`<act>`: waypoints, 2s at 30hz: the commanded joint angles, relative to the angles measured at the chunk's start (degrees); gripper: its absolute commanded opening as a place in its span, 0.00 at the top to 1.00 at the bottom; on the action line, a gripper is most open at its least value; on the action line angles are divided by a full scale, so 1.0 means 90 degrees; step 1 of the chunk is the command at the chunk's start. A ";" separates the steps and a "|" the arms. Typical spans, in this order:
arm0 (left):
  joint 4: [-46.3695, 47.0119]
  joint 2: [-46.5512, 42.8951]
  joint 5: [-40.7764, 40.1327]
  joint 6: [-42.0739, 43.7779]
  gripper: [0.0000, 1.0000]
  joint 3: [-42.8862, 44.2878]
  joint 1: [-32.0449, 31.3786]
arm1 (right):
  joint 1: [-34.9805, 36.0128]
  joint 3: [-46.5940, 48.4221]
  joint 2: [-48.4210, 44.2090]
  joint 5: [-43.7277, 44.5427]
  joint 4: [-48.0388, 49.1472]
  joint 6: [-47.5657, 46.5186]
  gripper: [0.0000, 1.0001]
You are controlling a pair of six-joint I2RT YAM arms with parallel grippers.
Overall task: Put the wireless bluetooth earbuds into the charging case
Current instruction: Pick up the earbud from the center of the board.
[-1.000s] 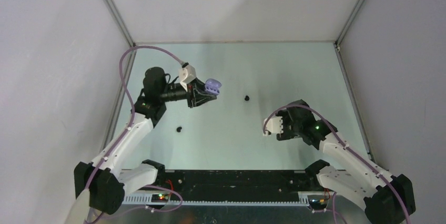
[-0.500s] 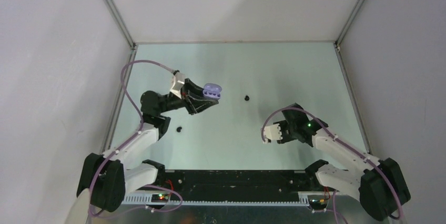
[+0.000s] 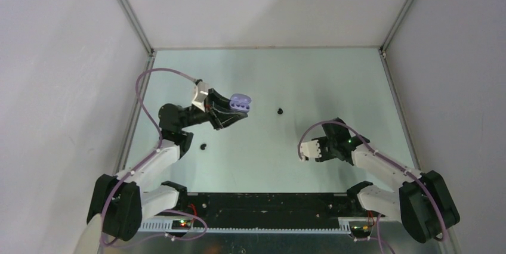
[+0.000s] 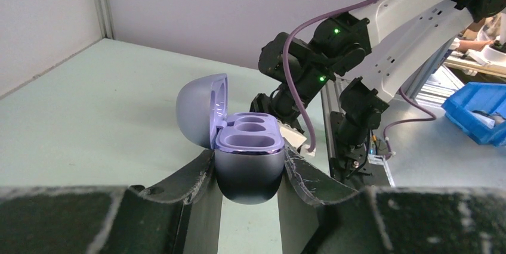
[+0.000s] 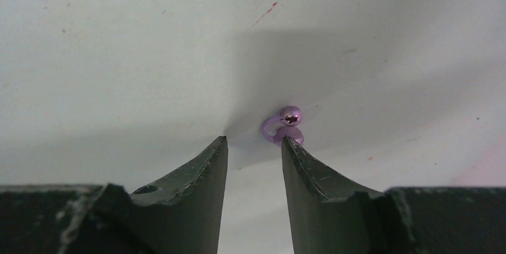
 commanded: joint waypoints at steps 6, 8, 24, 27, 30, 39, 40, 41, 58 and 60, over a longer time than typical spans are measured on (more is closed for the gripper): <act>-0.0485 -0.0118 -0.0065 0.0464 1.00 0.0305 0.0012 | -0.0053 0.0005 0.0539 -0.0132 0.0755 -0.0300 0.58; -0.0574 -0.0115 -0.0056 0.0548 1.00 0.0328 0.0016 | -0.0061 0.0005 0.0645 -0.0036 0.0748 -0.0318 0.59; -0.0771 -0.0117 0.0005 0.0663 1.00 0.0390 0.0014 | -0.0255 0.0326 0.1209 0.0029 0.0232 -0.0053 0.75; -0.0828 -0.0127 0.0033 0.0705 1.00 0.0400 0.0014 | -0.0250 0.0565 0.1399 -0.0126 0.0169 0.0114 0.83; -0.0857 -0.0124 0.0056 0.0721 1.00 0.0414 0.0017 | -0.0252 0.0718 0.1335 -0.0337 0.0126 0.0255 0.99; -0.0920 -0.0102 0.0089 0.0802 1.00 0.0414 0.0009 | -0.0328 0.1568 0.0205 -0.1315 -0.0576 0.0798 1.00; -0.0929 -0.0111 0.0087 0.0799 1.00 0.0414 0.0008 | -0.0352 0.1655 0.0063 -0.1560 -0.0738 0.0845 1.00; -0.0930 -0.0112 0.0090 0.0799 1.00 0.0419 0.0013 | -0.0412 0.1841 0.0011 -0.1689 -0.0808 0.0968 1.00; -0.1171 -0.0116 0.0152 0.0962 1.00 0.0459 0.0005 | -0.1358 0.1806 0.0650 -0.1600 -0.1016 0.1530 0.72; -0.1205 -0.0119 0.0155 0.0974 1.00 0.0469 0.0001 | -0.1475 0.1742 0.0713 -0.1685 -0.0773 0.1514 0.71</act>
